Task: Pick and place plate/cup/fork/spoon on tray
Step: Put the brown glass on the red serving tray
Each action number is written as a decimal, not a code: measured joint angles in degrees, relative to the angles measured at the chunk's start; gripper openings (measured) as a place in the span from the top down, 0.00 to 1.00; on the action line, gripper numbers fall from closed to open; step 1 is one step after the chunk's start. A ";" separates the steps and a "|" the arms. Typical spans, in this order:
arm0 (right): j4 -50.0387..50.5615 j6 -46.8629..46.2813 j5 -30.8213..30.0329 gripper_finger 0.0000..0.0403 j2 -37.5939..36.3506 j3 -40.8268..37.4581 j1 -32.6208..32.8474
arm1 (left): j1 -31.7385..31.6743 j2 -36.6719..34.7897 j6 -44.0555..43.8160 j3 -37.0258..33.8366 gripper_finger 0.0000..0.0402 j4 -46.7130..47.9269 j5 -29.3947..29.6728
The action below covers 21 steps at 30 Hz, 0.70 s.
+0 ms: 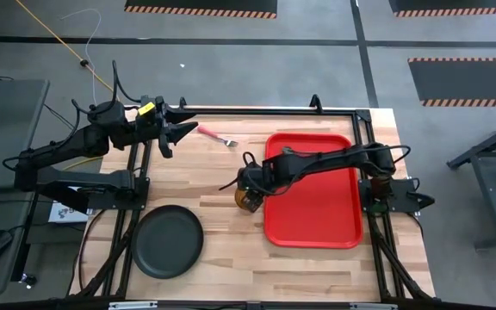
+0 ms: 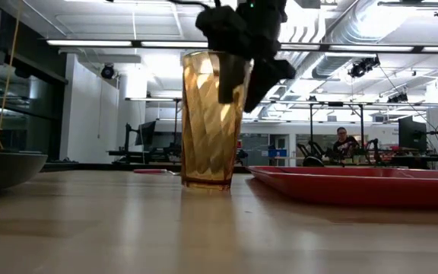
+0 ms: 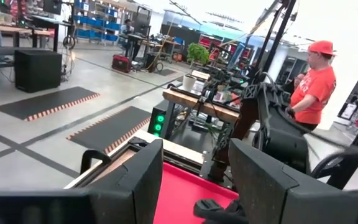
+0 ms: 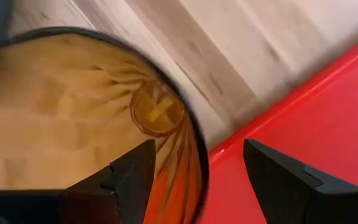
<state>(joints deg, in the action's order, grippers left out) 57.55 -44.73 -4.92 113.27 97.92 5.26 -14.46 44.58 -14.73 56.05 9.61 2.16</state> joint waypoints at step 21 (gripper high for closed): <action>1.46 10.09 2.99 0.97 -6.52 3.36 0.19 | 0.00 0.02 -1.67 0.00 0.57 0.02 1.79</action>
<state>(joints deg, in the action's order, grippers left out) 59.01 -34.64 -1.92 106.76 101.28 5.44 -14.46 44.60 -16.40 56.05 9.63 3.95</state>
